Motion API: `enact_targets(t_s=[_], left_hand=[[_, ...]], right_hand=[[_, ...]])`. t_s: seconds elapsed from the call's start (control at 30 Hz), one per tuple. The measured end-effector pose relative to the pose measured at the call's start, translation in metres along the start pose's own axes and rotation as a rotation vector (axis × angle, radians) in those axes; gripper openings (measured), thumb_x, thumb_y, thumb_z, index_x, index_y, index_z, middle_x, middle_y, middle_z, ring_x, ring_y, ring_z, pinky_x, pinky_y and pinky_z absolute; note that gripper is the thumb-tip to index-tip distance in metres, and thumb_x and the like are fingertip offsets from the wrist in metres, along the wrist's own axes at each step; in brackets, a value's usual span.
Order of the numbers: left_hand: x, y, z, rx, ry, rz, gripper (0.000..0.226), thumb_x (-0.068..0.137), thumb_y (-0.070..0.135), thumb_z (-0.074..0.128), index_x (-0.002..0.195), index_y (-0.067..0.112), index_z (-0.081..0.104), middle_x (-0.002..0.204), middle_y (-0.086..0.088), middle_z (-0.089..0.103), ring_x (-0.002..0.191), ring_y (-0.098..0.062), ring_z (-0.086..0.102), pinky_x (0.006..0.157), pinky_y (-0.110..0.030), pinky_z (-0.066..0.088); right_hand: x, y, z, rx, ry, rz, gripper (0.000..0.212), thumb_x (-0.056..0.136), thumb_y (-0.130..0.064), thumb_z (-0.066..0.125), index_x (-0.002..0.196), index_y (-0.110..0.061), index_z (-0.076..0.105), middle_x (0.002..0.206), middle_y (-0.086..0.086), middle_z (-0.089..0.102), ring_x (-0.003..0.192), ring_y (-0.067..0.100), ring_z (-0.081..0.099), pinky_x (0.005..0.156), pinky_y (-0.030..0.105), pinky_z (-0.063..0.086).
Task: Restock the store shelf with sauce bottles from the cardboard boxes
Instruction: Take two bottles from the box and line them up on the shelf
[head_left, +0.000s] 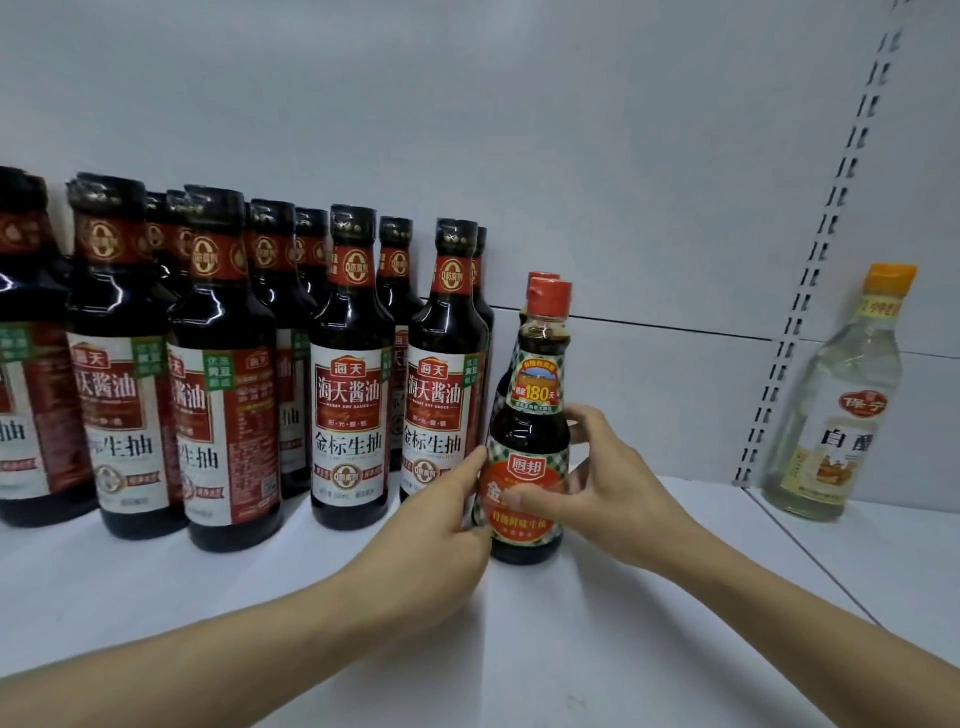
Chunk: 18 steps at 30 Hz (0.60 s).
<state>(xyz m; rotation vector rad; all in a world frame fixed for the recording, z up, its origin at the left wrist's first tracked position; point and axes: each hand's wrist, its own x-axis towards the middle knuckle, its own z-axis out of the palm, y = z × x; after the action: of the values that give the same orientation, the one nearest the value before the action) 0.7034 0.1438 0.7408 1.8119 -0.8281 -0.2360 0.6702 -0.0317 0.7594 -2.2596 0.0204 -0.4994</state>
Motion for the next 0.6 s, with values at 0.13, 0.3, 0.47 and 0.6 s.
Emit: enact_targets(t_s=[0.13,0.3,0.47,0.6], left_hand=[[-0.001,0.007,-0.002,0.047,-0.047,0.004,0.064,0.092,-0.008,0.045,0.094,0.055,0.036,0.097,0.045,0.039,0.086,0.036,0.042,0.069,0.010,0.030],[0.001,0.002,-0.005,0.068,-0.086,0.033,0.064,0.093,-0.007,0.041,0.126,0.047,0.029,0.111,0.032,0.038,0.108,0.013,0.039,0.071,0.012,0.025],[-0.009,0.005,-0.013,0.012,-0.143,0.013,0.062,0.094,-0.009,0.039,0.129,0.042,0.038,0.112,0.027,0.046,0.105,0.014,0.046,0.080,0.003,0.033],[-0.019,0.018,-0.029,-0.007,-0.119,0.030,0.056,0.092,-0.008,0.045,0.099,0.048,0.045,0.094,0.031,0.050,0.075,0.024,0.051,0.064,0.002,0.041]], right_hand=[[0.006,-0.002,-0.001,-0.059,0.025,0.046,0.074,0.074,-0.036,0.080,0.133,-0.027,0.037,0.109,-0.023,0.048,0.080,-0.001,0.055,0.062,0.009,0.044],[0.005,-0.005,0.003,-0.074,0.031,0.089,0.076,0.076,-0.038,0.078,0.140,-0.025,0.038,0.129,-0.011,0.051,0.096,0.008,0.057,0.079,0.020,0.051],[-0.001,-0.010,0.011,-0.162,0.092,0.109,0.073,0.080,-0.036,0.076,0.142,-0.029,0.038,0.136,-0.001,0.045,0.103,0.020,0.059,0.094,0.040,0.052],[-0.021,-0.026,0.025,0.013,0.320,0.187,0.058,0.088,-0.026,0.070,0.135,-0.019,0.036,0.129,0.001,0.040,0.095,0.012,0.057,0.083,0.025,0.050]])
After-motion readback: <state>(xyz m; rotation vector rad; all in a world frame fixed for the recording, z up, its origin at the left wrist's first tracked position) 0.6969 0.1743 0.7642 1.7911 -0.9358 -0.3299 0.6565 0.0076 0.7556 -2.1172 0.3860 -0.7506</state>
